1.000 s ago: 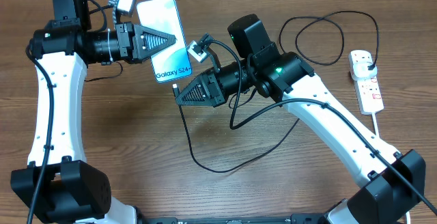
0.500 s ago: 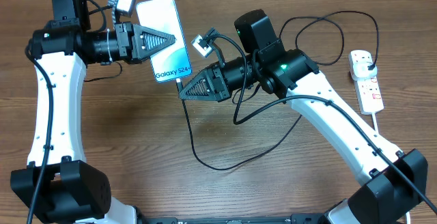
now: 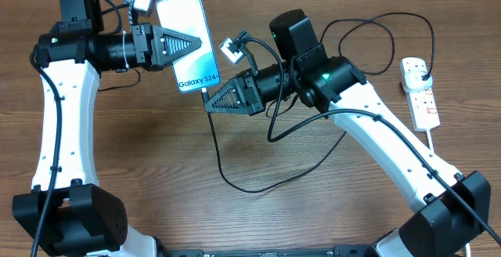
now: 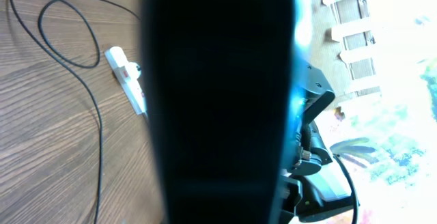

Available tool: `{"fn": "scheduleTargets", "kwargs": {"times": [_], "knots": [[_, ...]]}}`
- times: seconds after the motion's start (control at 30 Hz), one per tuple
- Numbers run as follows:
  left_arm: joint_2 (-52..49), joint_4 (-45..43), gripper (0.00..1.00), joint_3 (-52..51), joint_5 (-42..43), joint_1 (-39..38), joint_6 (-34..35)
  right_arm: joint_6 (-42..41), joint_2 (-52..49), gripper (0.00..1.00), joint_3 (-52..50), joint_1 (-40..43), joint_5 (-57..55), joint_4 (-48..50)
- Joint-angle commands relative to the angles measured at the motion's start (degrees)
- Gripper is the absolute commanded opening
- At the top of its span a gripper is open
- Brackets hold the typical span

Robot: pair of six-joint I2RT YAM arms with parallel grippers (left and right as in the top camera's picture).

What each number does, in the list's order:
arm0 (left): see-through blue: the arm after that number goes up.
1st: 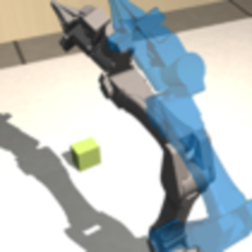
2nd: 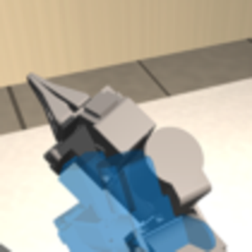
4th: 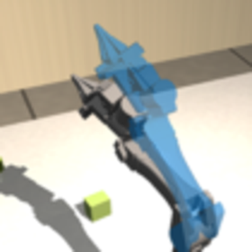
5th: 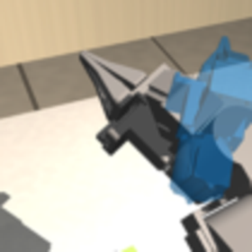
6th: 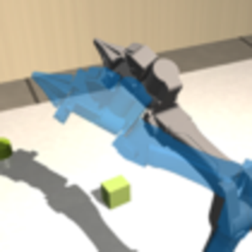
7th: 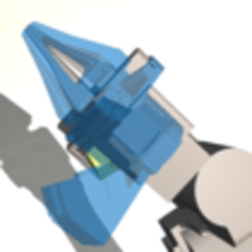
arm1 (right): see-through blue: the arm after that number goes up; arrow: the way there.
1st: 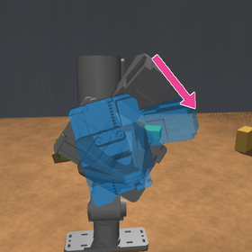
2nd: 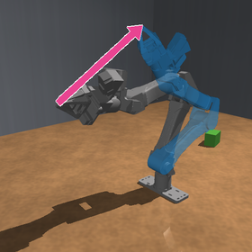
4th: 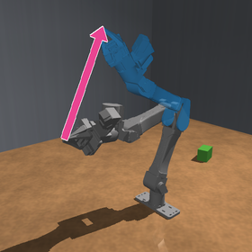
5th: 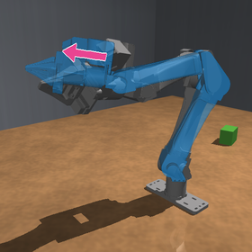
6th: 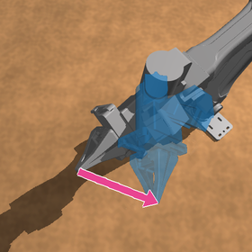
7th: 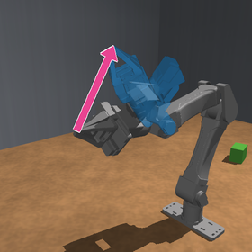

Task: Plug charger to phone and switch on socket
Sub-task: 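Push the USB-C plug into the phone port with the right gripper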

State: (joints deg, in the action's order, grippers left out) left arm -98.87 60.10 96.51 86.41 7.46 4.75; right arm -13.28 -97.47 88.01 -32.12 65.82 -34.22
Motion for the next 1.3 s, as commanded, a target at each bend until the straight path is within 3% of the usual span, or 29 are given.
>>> {"fn": "scheduleTargets", "kwargs": {"times": [0.0, 1.27], "knots": [[1.4, -1.3, 0.04, 0.6, 3.5, -0.3, 3.4, 0.0, 0.0, 0.04, 0.4, 0.3, 1.0, 0.1], [1.4, -1.4, 0.04, 0.6, 3.4, -0.4, 7.1, -0.5, 0.0, 0.04, 0.4, 0.3, 0.9, 2.1]]}}
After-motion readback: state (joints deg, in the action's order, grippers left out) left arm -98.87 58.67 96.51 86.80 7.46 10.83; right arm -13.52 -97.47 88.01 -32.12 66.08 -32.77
